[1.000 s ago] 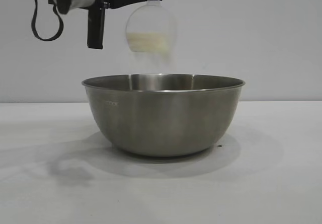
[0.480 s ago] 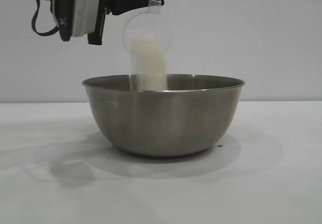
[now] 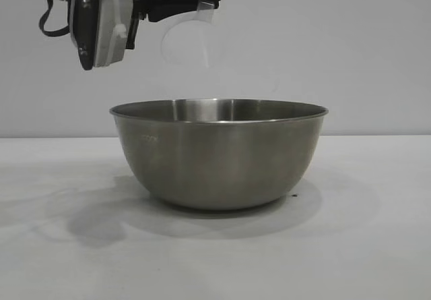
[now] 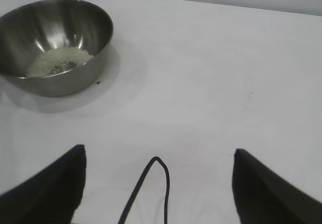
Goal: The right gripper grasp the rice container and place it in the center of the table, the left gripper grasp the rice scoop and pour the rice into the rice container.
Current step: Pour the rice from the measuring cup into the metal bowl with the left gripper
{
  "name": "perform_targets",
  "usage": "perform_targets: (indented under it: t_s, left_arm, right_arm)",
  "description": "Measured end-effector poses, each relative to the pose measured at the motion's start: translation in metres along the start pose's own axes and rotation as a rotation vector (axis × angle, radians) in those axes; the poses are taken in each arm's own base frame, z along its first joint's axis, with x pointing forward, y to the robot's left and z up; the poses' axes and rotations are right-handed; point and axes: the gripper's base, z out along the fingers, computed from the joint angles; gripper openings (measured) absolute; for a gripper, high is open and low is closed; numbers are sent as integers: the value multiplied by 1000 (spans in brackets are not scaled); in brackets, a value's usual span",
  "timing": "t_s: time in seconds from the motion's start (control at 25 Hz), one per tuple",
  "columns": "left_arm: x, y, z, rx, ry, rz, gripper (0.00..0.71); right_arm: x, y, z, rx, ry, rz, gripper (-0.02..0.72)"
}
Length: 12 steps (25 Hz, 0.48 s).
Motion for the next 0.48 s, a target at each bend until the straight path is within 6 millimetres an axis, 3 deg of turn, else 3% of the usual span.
perform_targets:
  t_s: [0.48]
  left_arm:
    - [0,0,0,-5,0,143,0]
  right_arm:
    - [0,0,0,0,0,0,538]
